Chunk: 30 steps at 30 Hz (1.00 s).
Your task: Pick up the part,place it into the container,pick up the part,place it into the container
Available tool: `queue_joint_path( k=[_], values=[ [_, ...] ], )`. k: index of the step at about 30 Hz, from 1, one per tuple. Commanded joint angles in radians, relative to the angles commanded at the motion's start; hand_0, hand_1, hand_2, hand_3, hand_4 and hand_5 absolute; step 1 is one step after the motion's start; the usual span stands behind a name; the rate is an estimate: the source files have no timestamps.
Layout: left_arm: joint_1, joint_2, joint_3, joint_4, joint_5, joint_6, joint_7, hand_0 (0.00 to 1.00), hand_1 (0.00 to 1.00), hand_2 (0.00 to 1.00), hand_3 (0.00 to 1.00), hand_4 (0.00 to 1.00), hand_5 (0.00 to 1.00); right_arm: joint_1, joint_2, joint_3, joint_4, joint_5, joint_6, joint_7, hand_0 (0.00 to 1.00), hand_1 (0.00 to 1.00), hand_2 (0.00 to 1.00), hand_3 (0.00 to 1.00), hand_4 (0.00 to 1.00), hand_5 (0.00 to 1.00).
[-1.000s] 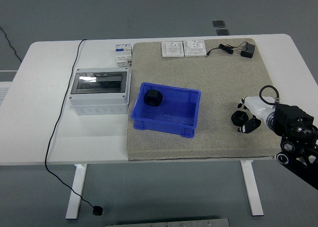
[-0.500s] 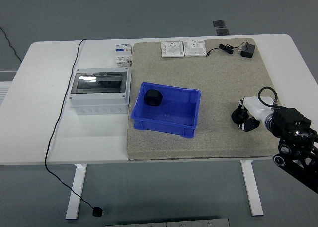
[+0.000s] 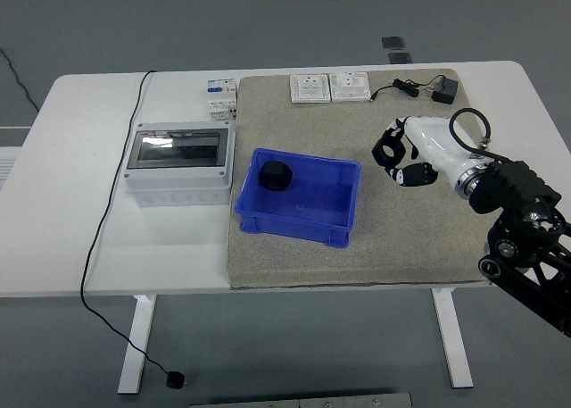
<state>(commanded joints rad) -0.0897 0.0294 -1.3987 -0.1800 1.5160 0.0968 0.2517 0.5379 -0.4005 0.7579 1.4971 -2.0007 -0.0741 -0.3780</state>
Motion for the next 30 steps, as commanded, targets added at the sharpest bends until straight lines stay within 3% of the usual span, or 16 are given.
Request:
queue_joint_path(
  k=[3,12,13,18,19,24,25,30],
  values=[
    [-0.002,0.0,0.001,0.0,0.0,0.0,0.0,0.707,0.568,0.524,0.523,0.537,0.485,0.012,0.029,-0.029,-0.014,0.009,-0.03,0.013,0.261,0.486,0.584,0.67,0.347,0.006],
    [-0.001,0.0,0.004,0.0,-0.001,0.0,0.0,0.707,0.568,0.524,0.523,0.537,0.485,0.032,0.077,-0.098,-0.059,0.037,-0.045,0.027,0.258,0.483,0.603,0.68,0.348,0.01],
    [-0.001,0.0,0.003,0.0,-0.001,-0.001,0.0,0.706,0.568,0.523,0.523,0.538,0.484,0.038,0.082,-0.105,-0.065,0.042,-0.046,0.029,0.247,0.504,0.663,0.667,0.618,0.133],
    [0.0,0.001,0.003,0.0,-0.001,-0.001,0.0,0.706,0.568,0.523,0.523,0.538,0.484,0.063,0.105,-0.137,-0.091,0.061,-0.029,0.015,0.247,0.504,0.663,0.667,0.618,0.133],
    [0.0,0.002,0.002,0.0,-0.001,-0.001,0.0,0.706,0.568,0.522,0.523,0.538,0.485,0.068,0.11,-0.143,-0.097,0.064,-0.023,0.01,0.299,0.593,0.717,0.696,0.698,0.175],
    [-0.002,0.003,0.0,0.0,0.002,-0.001,0.0,0.706,0.568,0.522,0.523,0.538,0.485,0.09,0.131,-0.17,-0.135,0.073,0.007,-0.017,0.299,0.593,0.717,0.696,0.698,0.175],
    [-0.002,0.003,0.0,0.0,0.002,0.0,0.0,0.707,0.568,0.522,0.523,0.538,0.484,0.094,0.136,-0.174,-0.144,0.073,0.012,-0.022,0.326,0.649,0.763,0.791,0.749,0.204],
    [-0.003,0.004,-0.001,0.0,0.003,0.0,0.0,0.707,0.568,0.522,0.523,0.538,0.484,0.106,0.147,-0.181,-0.167,0.072,0.022,-0.031,0.326,0.649,0.763,0.791,0.749,0.204]
  ],
)
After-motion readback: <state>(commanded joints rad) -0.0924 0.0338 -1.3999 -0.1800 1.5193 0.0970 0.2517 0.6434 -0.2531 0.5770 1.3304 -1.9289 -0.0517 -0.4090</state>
